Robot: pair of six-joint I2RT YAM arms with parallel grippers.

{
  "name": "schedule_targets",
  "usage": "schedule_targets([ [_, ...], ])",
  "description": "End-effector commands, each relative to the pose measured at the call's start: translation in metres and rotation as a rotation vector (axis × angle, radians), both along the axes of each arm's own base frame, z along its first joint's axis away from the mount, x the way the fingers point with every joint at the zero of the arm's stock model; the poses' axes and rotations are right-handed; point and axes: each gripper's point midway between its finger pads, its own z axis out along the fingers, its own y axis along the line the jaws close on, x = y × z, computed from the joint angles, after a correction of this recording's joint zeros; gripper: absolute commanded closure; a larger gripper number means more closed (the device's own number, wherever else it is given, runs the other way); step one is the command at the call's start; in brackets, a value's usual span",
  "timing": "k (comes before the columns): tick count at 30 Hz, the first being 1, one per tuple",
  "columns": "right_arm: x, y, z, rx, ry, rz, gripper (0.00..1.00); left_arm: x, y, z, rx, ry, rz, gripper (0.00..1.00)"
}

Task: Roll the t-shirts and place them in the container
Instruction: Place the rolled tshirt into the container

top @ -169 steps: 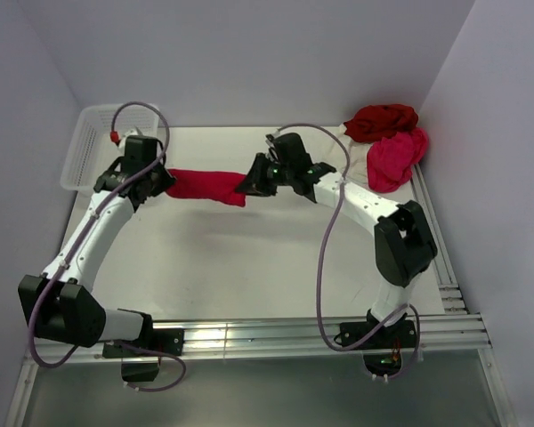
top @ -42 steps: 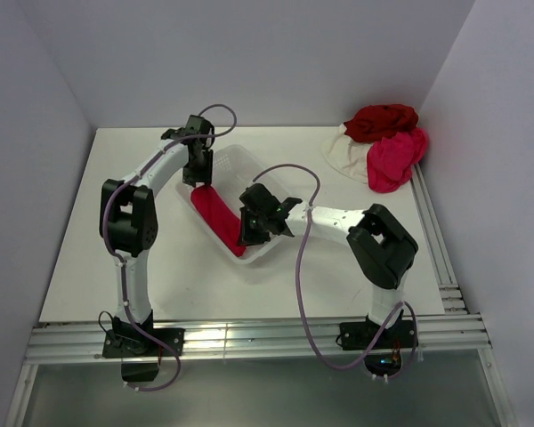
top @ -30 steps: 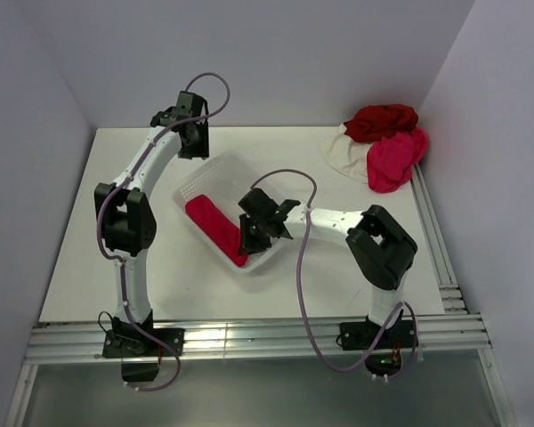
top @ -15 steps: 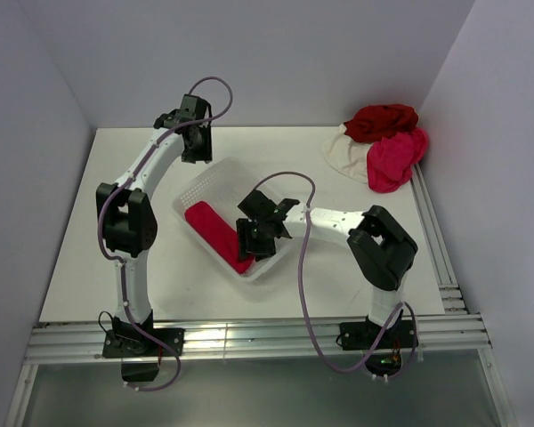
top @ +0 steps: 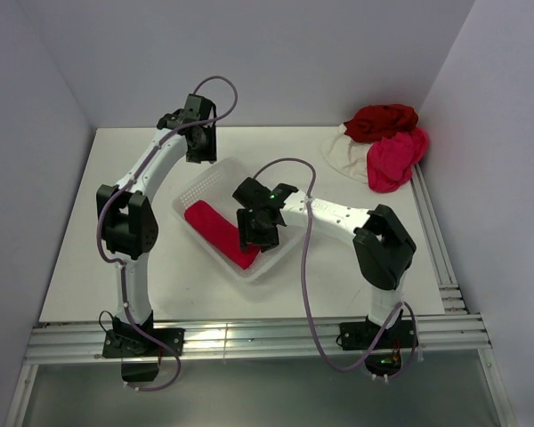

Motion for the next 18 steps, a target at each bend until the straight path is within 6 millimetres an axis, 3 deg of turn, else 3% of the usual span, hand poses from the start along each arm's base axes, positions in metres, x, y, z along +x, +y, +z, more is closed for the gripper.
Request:
schedule_targets([
  [1,-0.005,-0.007,-0.004,-0.041,0.022,0.008,0.36,-0.009,-0.007,0.032,-0.046,-0.052,-0.013,0.56],
  [5,-0.003,-0.012,0.000,-0.051,0.010,0.004,0.36,-0.013,-0.010,0.031,-0.049,-0.047,-0.012,0.56],
  [12,0.015,-0.036,0.036,-0.026,-0.058,-0.032,0.35,-0.027,-0.008,0.017,-0.070,0.017,0.045,0.59],
  [14,0.024,-0.049,0.054,0.006,-0.098,-0.060,0.34,-0.030,-0.007,0.022,-0.084,-0.001,0.065,0.58],
  [18,0.033,-0.079,0.077,0.015,-0.127,-0.112,0.25,-0.038,-0.003,0.052,-0.123,-0.069,0.092,0.56],
])
